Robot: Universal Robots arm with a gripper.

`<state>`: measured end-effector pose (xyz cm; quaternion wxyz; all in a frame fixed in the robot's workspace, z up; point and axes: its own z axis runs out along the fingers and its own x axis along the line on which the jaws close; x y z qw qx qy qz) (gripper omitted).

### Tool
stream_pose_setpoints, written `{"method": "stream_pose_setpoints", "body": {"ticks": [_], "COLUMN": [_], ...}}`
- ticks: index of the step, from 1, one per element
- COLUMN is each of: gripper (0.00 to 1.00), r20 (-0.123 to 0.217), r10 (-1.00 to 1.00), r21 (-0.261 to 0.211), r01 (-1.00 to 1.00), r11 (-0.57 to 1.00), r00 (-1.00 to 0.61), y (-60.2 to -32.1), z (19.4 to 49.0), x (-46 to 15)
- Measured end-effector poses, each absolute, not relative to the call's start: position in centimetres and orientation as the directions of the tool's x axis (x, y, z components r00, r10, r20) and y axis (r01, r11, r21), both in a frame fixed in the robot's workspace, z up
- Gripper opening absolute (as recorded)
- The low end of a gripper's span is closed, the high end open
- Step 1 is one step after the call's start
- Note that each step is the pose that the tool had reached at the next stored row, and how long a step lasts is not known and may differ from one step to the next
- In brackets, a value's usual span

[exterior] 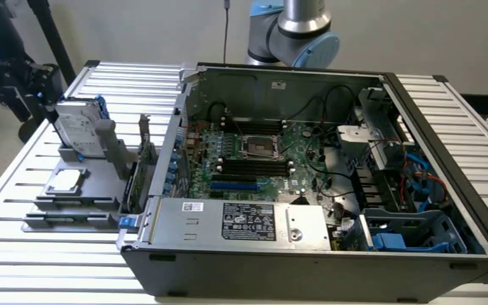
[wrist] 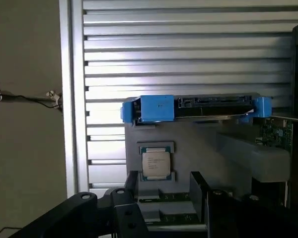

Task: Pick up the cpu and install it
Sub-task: 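Pick up the cpu and move it towards the insertion slot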

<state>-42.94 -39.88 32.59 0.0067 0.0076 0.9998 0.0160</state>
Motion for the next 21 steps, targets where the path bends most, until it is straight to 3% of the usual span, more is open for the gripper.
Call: {"method": "stream_pose_setpoints", "body": {"ticks": [21], "gripper": [0.54], "r20": [-0.013], "r10": [-0.018], "r21": [0.032], "r01": [-0.018], "r11": [0.999], "r00": [-1.000], "y": [-39.9], "z": [28.8], "x": [-42.9]}}
